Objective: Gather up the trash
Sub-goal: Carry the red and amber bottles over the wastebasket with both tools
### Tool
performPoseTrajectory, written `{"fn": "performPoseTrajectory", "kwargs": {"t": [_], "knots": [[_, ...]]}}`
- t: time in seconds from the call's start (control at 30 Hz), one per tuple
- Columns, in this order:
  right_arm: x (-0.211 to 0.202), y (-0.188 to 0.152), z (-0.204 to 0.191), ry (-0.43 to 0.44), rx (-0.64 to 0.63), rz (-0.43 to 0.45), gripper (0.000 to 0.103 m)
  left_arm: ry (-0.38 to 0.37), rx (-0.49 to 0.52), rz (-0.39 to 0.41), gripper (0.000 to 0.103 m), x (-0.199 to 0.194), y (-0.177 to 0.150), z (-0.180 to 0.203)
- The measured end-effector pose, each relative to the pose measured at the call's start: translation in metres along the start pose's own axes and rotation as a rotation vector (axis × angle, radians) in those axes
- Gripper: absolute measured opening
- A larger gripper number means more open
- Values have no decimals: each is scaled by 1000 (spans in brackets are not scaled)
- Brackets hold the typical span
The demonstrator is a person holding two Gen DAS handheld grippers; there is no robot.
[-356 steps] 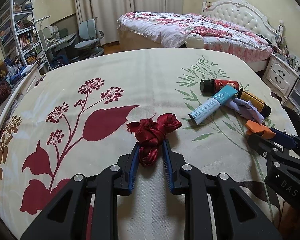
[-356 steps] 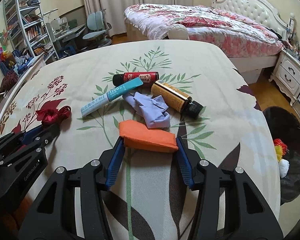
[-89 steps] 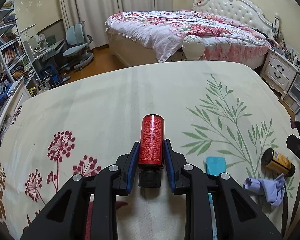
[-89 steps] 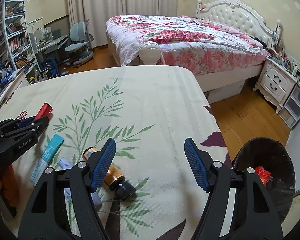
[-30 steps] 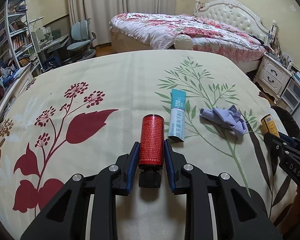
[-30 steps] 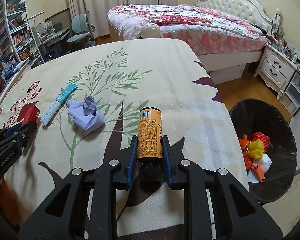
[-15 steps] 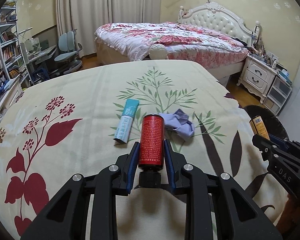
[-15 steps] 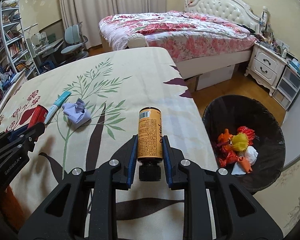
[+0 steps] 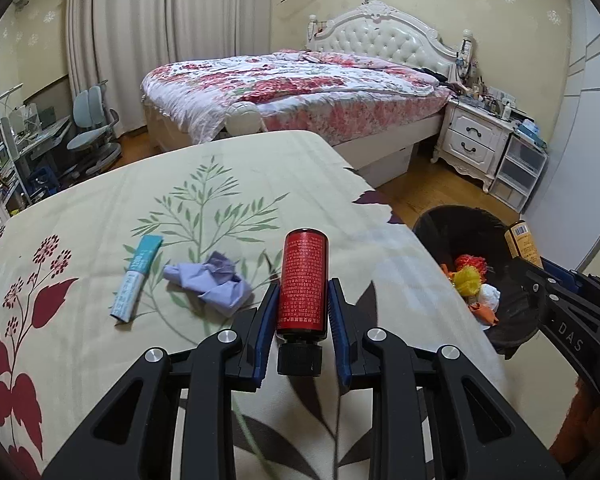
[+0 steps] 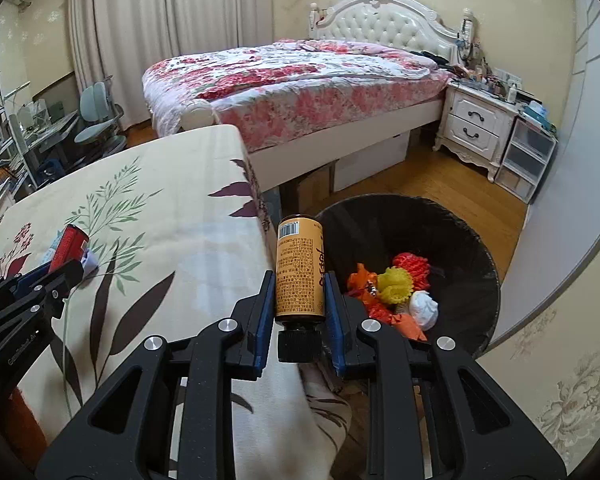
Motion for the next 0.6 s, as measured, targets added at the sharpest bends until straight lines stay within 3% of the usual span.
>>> {"fn": "performPoseTrajectory", "kwargs": {"t": [0.33, 0.6], "knots": [[14, 11, 59, -90, 82, 14, 23, -72, 64, 10, 27, 27, 25, 63], [36, 16, 84, -118, 127, -1, 23, -107, 105, 8, 27, 56, 43, 105]]}}
Point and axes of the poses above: each gripper's, at about its wrist camera, not at the fingertips, and x roughly the way its jaws point, z to its right, y to its top, the point moved 9 cm from there along x, roughly the way its jaws point, and after that the axes turned 3 degrees about -y, right-handed, at the moved point
